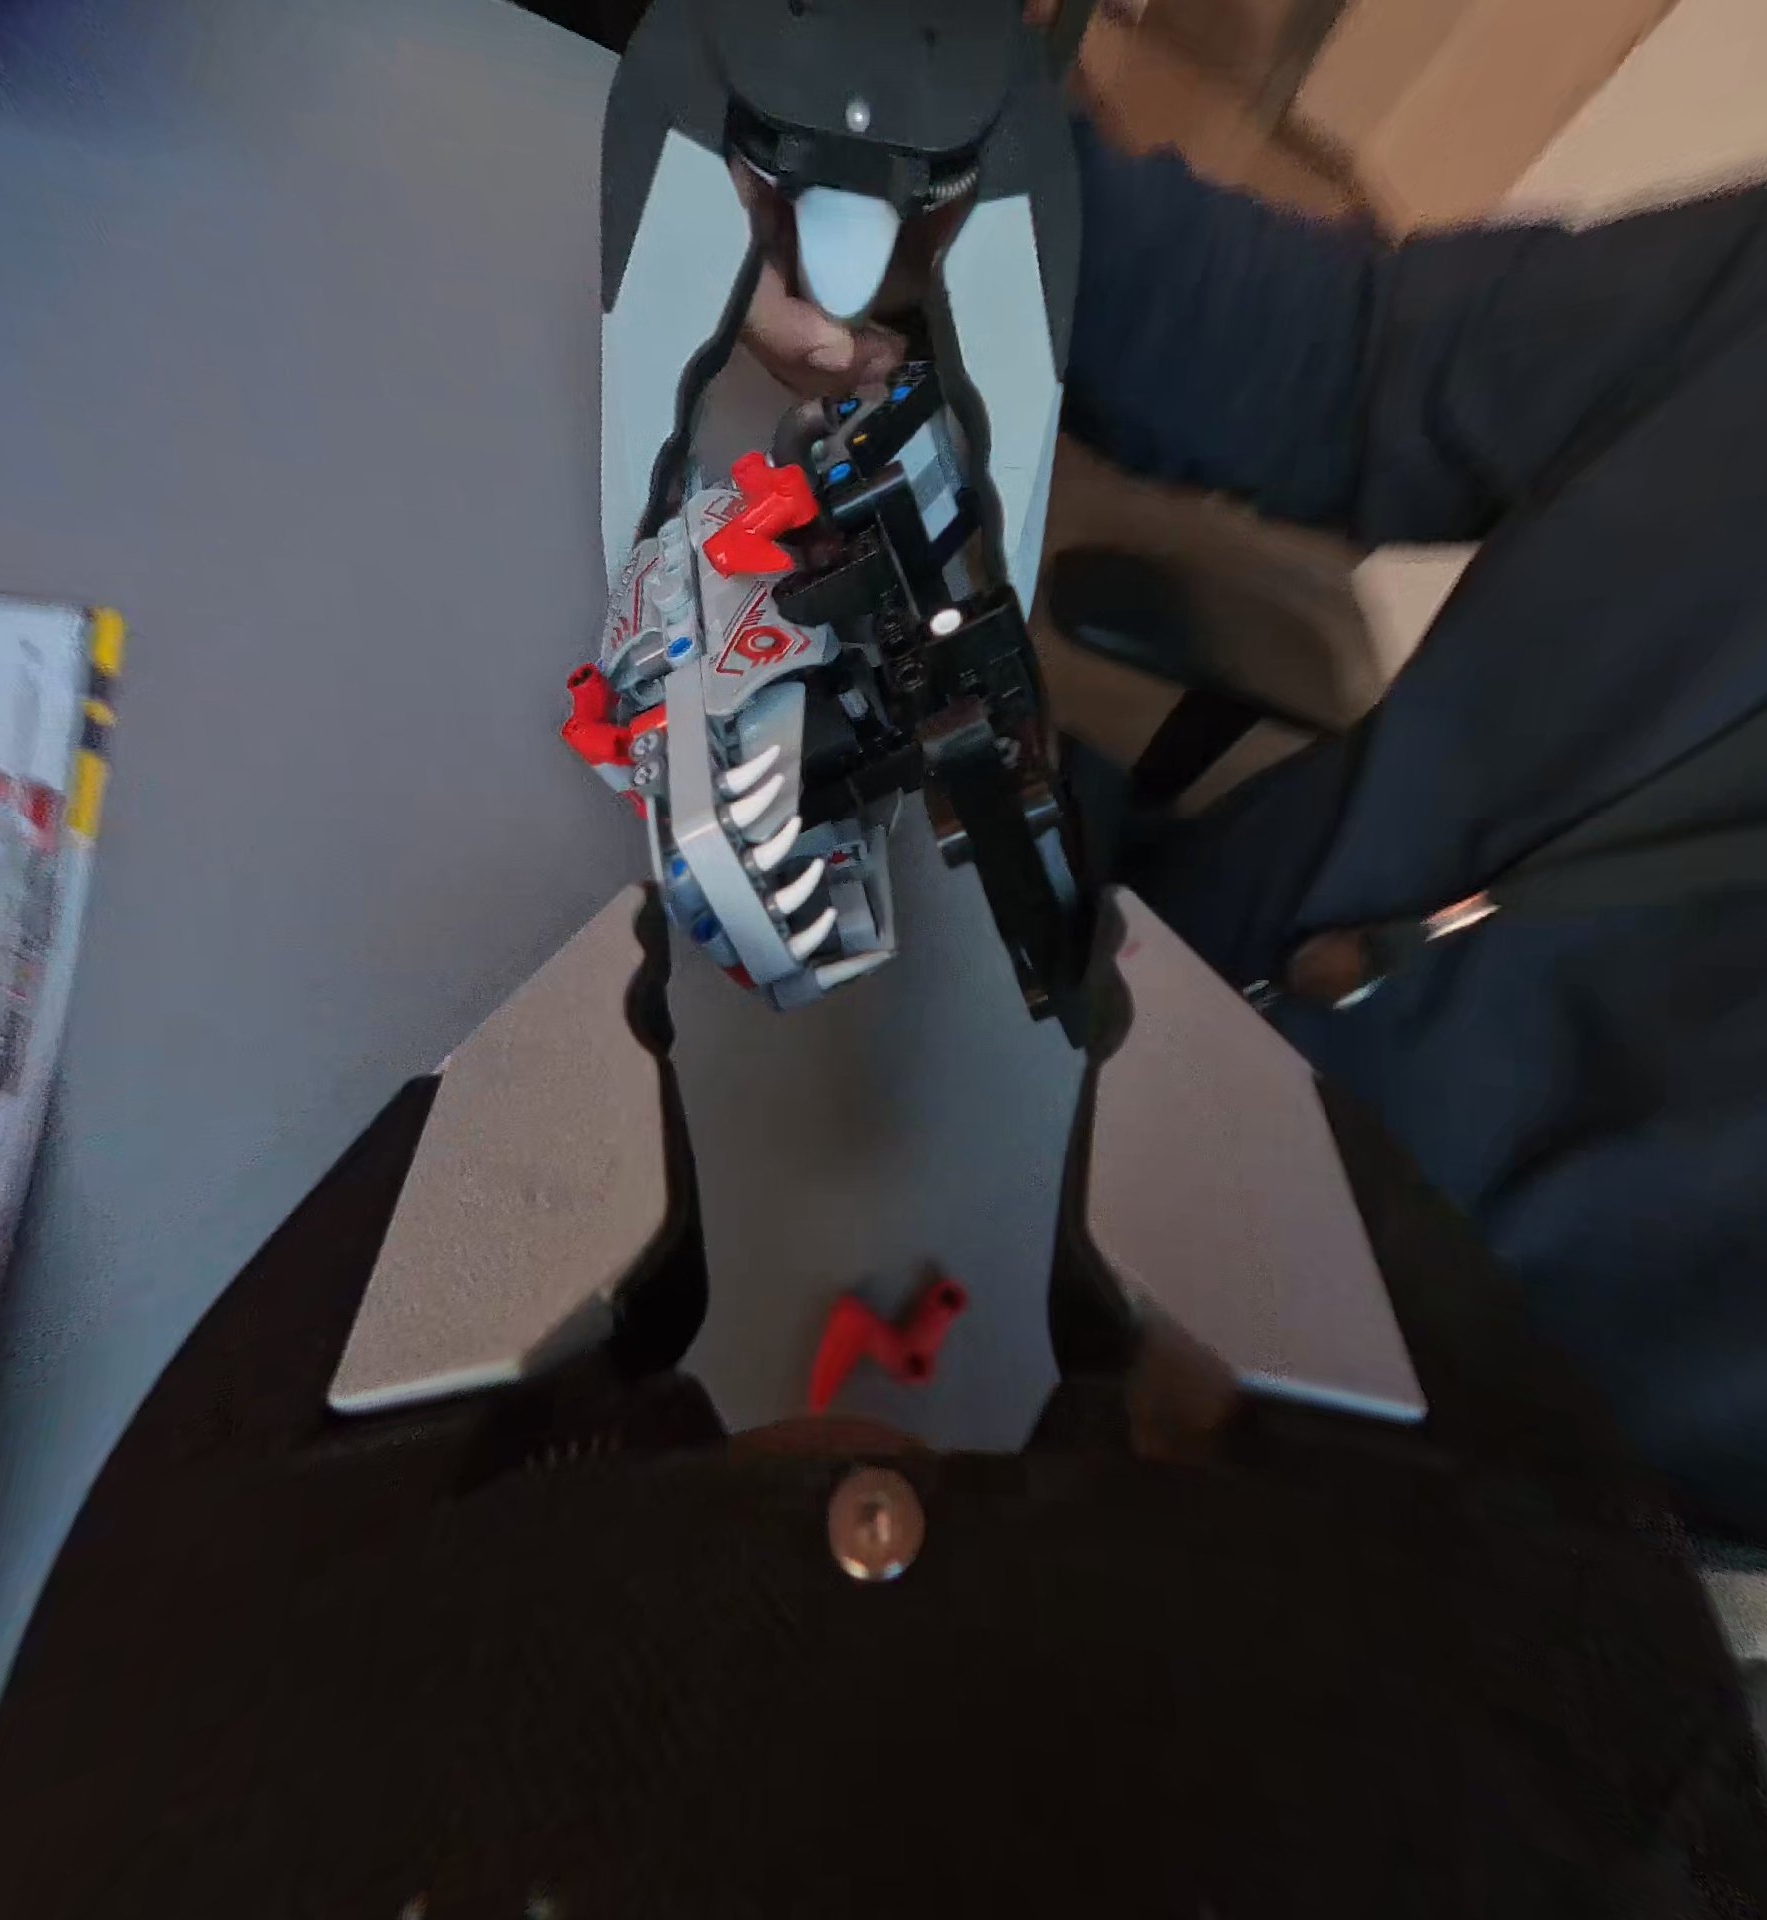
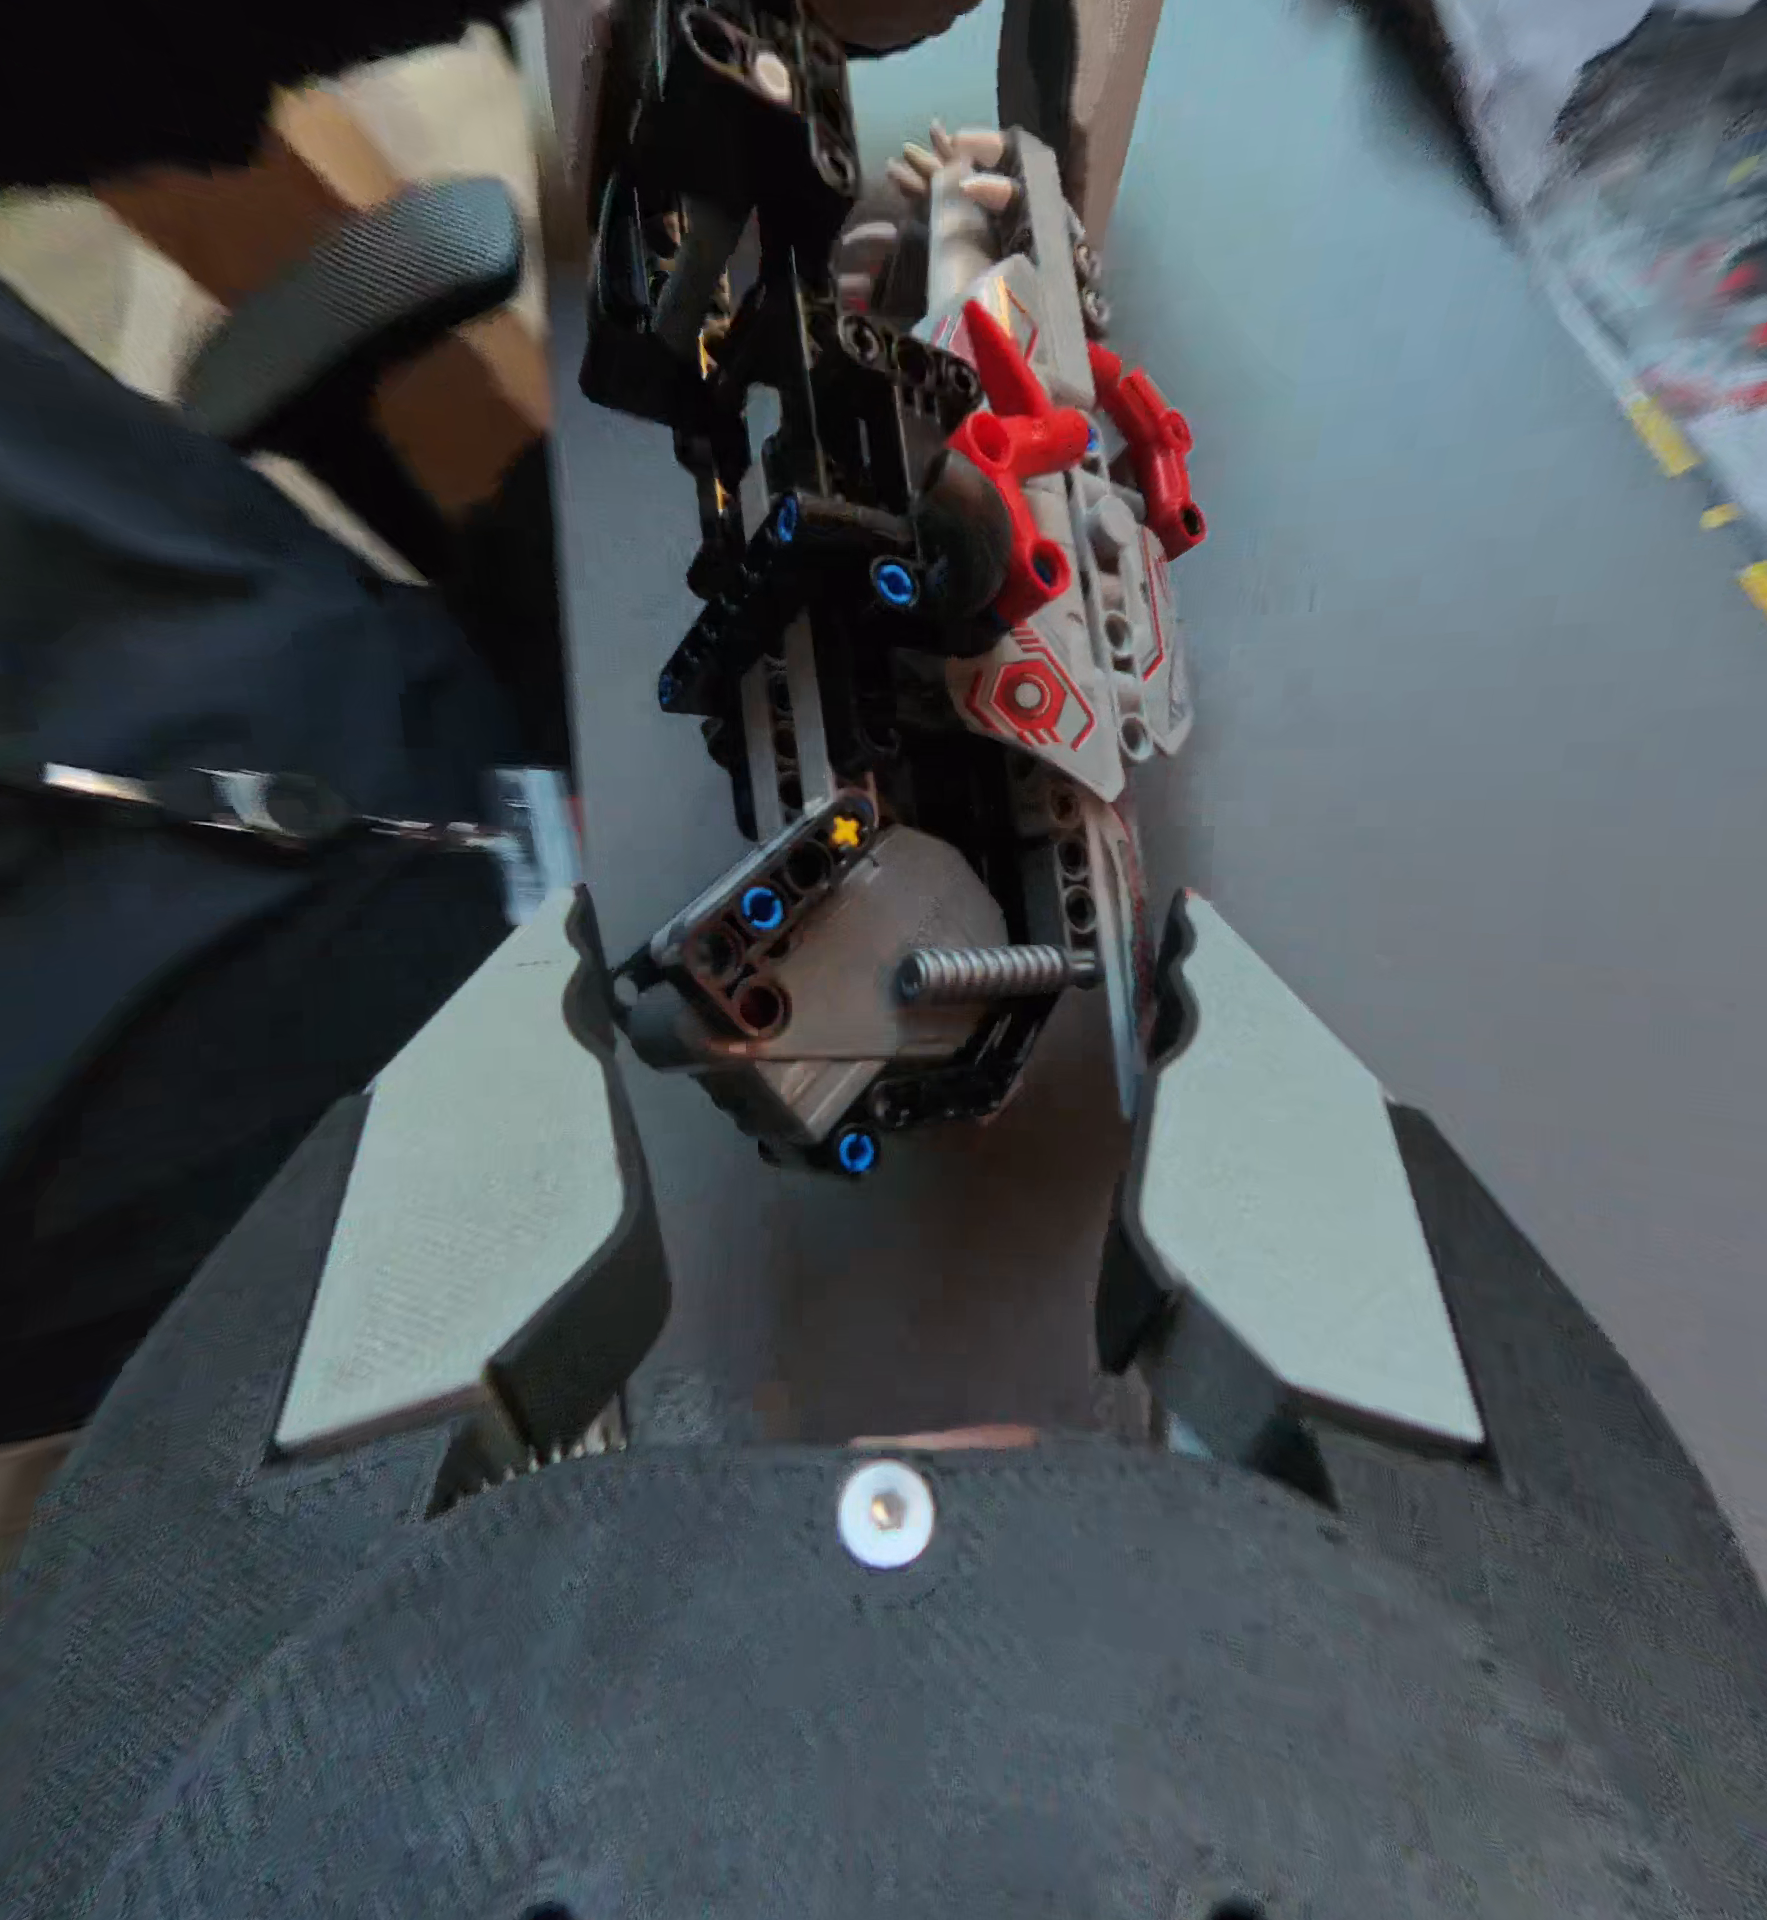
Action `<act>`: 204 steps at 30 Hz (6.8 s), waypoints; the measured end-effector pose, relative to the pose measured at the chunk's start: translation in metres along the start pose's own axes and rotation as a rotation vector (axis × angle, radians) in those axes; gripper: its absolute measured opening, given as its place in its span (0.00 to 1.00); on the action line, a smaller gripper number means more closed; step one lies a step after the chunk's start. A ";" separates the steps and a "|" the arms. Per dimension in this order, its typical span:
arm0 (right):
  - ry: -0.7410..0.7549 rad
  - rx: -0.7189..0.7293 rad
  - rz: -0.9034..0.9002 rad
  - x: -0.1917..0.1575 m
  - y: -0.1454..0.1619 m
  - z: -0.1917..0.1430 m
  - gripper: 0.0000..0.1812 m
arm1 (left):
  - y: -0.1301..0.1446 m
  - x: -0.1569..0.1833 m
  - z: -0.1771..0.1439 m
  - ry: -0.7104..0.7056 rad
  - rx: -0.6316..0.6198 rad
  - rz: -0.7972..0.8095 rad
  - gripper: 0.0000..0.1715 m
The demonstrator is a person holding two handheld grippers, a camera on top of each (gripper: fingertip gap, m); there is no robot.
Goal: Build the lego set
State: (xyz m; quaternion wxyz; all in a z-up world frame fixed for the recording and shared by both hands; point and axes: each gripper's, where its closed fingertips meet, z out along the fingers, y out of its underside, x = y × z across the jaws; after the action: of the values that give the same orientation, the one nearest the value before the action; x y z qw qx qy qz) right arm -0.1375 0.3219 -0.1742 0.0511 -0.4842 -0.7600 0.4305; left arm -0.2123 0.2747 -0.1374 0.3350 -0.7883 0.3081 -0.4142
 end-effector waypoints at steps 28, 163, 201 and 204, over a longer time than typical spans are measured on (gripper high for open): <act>0.287 0.250 0.083 0.041 -0.040 -0.077 0.39 | 0.072 0.006 -0.049 -0.412 -0.108 -0.013 0.35; 0.728 0.383 -0.314 0.024 -0.026 -0.090 0.22 | 0.021 0.023 -0.028 -0.678 0.209 0.327 0.17; 1.068 0.173 -0.846 -0.033 -0.090 -0.014 0.02 | -0.036 0.061 0.013 -0.443 0.506 0.199 0.18; 1.232 0.154 -1.057 -0.037 -0.094 -0.013 0.02 | -0.039 0.056 0.015 -0.277 0.510 -0.022 0.23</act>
State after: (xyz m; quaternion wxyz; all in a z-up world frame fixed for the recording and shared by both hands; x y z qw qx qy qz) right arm -0.1766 0.2857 -0.0876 0.6894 -0.2067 -0.6918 0.0572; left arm -0.1649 0.2596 -0.0884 0.5566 -0.7310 0.1367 -0.3703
